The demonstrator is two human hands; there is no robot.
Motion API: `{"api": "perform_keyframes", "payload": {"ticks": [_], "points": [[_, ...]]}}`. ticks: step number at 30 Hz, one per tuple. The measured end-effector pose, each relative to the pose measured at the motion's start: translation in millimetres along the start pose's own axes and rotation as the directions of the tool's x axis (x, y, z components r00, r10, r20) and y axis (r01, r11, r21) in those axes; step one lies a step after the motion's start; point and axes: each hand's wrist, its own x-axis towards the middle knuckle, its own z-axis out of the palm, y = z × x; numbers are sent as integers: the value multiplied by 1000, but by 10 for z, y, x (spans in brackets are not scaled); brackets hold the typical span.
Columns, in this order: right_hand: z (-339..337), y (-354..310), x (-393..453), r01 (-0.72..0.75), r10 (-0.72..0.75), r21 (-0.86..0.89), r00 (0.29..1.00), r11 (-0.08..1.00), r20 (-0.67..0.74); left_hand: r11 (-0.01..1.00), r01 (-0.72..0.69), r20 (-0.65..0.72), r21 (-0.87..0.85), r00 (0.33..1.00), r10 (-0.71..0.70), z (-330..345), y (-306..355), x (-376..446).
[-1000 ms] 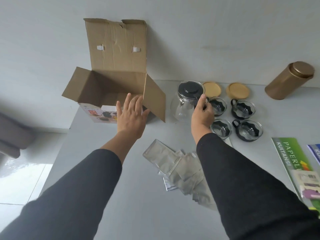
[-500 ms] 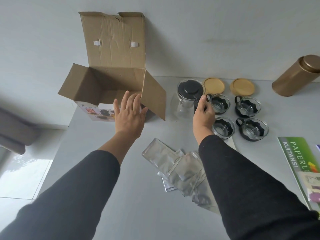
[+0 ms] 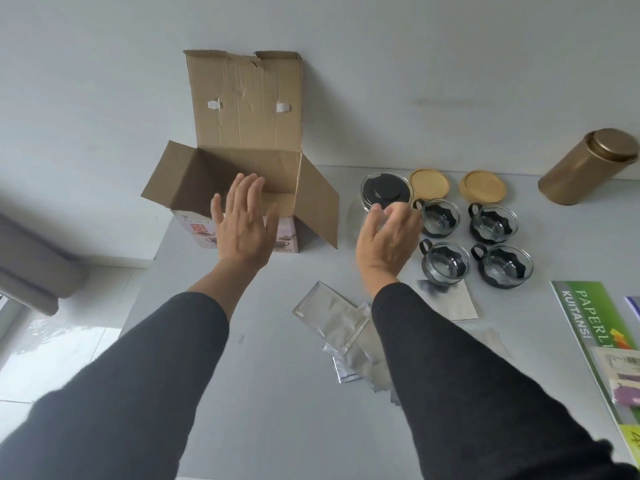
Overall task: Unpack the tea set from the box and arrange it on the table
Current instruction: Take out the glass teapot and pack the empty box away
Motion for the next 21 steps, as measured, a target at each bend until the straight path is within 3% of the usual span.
{"api": "perform_keyframes", "payload": {"ticks": [3, 5, 7, 10, 12, 13, 16, 19, 21], "points": [[109, -299, -211, -27, -4, 100, 955, 995, 298, 985, 171, -63, 24, 984, -169, -169, -215, 114], [184, -486, -315, -110, 69, 50, 855, 993, 514, 942, 336, -100, 10, 937, -333, -267, -380, 202], [234, -665, -376, -208, 180, -32, 752, 978, 635, 852, 524, -69, -16, 849, -524, -352, -539, 275], [329, -853, -422, -365, 388, -195, 591, 910, 707, 616, 772, 118, -156, 634, -765, -412, -809, 370], [363, -950, -443, -414, 477, -282, 512, 866, 714, 452, 840, 287, -300, 531, -797, -400, -973, 393], [383, -989, -454, -426, 507, -314, 484, 849, 714, 388, 846, 353, -365, 512, -783, -403, -1029, 387], [477, -1116, -534, -460, 542, -326, 486, 826, 686, 363, 813, 411, -455, 554, -724, -450, -1176, 370], [549, -1254, -661, -491, 557, -296, 560, 819, 613, 380, 800, 417, -464, 576, -703, -553, -1319, 432], [561, -1352, -758, -516, 556, -247, 614, 820, 560, 431, 768, 413, -474, 626, -661, -587, -1435, 448]]}}
